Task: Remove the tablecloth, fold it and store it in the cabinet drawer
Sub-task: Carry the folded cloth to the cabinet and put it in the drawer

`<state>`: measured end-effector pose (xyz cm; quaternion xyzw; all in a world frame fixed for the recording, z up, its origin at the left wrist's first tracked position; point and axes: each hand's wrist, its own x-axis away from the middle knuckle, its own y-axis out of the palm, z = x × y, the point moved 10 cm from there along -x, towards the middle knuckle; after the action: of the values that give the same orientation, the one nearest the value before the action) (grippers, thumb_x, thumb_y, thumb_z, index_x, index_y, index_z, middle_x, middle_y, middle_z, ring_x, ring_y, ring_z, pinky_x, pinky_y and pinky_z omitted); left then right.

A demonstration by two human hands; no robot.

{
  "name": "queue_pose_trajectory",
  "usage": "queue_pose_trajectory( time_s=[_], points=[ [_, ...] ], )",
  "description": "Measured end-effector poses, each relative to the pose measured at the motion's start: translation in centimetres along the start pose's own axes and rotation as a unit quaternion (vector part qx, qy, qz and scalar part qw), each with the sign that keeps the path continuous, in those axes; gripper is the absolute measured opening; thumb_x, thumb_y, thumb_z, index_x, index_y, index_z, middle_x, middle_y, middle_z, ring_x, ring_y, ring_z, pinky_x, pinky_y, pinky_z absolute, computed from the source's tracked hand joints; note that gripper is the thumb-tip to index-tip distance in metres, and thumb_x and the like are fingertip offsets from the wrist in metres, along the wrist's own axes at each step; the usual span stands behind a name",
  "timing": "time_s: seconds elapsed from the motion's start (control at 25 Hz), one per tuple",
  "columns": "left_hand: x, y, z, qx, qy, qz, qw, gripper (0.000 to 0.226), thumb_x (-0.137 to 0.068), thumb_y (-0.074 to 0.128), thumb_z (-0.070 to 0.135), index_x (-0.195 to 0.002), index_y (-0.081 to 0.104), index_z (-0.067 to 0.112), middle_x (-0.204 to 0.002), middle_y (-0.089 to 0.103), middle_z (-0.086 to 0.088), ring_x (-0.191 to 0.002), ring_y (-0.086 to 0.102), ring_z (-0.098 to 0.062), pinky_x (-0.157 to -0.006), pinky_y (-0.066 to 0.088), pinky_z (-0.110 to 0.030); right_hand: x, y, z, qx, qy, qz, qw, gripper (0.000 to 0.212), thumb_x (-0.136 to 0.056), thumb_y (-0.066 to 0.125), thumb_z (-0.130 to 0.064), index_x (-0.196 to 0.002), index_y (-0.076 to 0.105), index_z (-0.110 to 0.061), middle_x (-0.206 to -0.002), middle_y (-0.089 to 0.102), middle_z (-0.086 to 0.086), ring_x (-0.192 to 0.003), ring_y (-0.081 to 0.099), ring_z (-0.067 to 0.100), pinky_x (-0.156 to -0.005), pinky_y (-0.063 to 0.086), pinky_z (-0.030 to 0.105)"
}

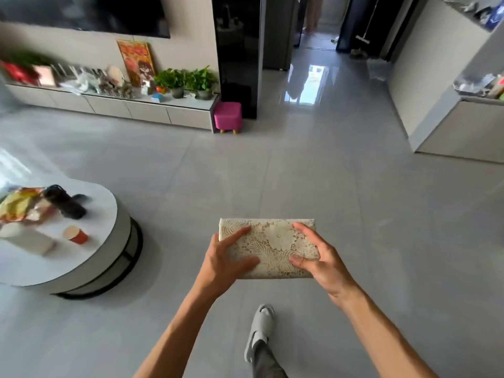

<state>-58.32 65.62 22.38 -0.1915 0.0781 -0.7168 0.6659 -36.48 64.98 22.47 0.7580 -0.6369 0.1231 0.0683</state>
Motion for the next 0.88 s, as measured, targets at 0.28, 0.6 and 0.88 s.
queue_pose_trajectory(
  time_s=[0.28,0.6,0.88],
  points=[
    [-18.4,-8.9,-2.5,-0.033,-0.054,0.033,0.997,0.075,-0.067,0.084,0.044,-0.131,0.047,0.056,-0.114,0.060,0.003,-0.099,0.060,-0.007,-0.075,0.044,-0.008,-22.1,4.2,-4.3,0.019,-0.031,-0.034,0.999,0.072,-0.080,0.078,-0.006,-0.137,0.052,-0.039,-0.142,0.049,-0.024,-0.127,0.040,-0.018,-0.090,0.034,-0.004],
    [-35.6,-23.8,-5.1,-0.079,-0.093,0.100,0.987,0.084,-0.069,0.075,0.060,-0.137,0.027,0.064,-0.113,0.047,0.005,-0.099,0.052,-0.015,-0.084,0.042,-0.026,-46.1,14.9,-12.5,0.110,-0.060,-0.115,0.985,0.076,-0.078,0.082,-0.018,-0.141,0.047,-0.038,-0.140,0.047,-0.009,-0.122,0.040,-0.021,-0.088,0.032,-0.006],
    [-55.9,-37.6,-8.8,-0.053,-0.082,0.147,0.984,0.060,-0.083,0.066,0.052,-0.134,0.037,0.062,-0.108,0.051,0.004,-0.101,0.056,-0.018,-0.083,0.043,-0.028,-68.0,24.4,-18.0,0.114,-0.053,-0.092,0.988,0.076,-0.076,0.084,-0.020,-0.141,0.048,-0.036,-0.144,0.048,-0.005,-0.128,0.044,-0.006,-0.114,0.034,0.029]
  ],
)
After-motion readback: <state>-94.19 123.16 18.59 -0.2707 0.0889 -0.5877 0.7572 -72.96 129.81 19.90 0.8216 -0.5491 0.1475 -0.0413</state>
